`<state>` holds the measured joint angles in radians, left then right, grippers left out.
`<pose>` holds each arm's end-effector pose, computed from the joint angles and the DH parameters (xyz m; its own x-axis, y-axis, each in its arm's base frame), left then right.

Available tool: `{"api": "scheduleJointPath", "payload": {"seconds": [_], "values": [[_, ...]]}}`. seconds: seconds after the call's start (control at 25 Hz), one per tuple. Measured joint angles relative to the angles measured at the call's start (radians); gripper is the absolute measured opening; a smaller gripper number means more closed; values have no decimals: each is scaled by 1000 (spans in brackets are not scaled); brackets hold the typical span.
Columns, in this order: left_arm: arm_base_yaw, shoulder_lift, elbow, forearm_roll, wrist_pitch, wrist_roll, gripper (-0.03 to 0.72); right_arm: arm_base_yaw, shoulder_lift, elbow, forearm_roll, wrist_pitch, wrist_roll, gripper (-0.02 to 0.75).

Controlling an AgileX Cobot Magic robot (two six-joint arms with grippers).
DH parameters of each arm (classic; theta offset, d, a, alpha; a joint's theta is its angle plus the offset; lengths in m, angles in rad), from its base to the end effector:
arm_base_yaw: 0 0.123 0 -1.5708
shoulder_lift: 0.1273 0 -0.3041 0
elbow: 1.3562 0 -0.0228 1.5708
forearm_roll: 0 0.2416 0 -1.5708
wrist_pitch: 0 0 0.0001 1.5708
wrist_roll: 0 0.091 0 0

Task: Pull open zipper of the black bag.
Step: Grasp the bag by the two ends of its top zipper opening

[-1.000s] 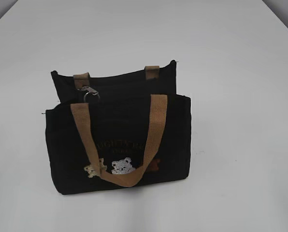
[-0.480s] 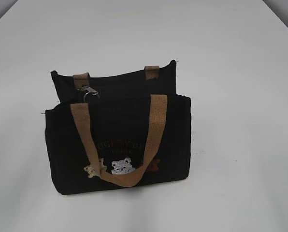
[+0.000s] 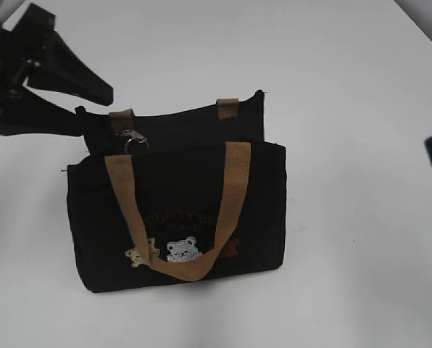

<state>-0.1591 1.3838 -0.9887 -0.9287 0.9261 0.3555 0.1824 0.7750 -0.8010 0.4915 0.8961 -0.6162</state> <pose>0.2453 -0.0984 0.3170 -0.9278 -0.0970 -0.3602 0.1901 0.7077 -0.6804 0.1045 0.0534 0.3557 -0.4936 -0.3645 -0.7896 -0.6098 0.7924 0.0154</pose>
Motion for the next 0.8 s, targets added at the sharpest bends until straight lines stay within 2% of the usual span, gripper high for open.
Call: {"api": "scheduleJointPath", "payload": {"seconds": [0.08,0.24,0.48,0.6,0.8], "values": [[-21,80,-75,20,13,-28,478,41,120,-63,21,0,-66,557],[-30,212,-199,122,77,-112,418,132,299,-184,70,1,-176,557],[-36,299,-256,168,115,-161,379,261,545,-347,101,-9,-226,557],[-46,302,-258,188,108,-161,282,325,655,-431,101,-11,-265,557],[-64,299,-276,218,100,-125,28,404,818,-579,104,-17,-291,557]]}}
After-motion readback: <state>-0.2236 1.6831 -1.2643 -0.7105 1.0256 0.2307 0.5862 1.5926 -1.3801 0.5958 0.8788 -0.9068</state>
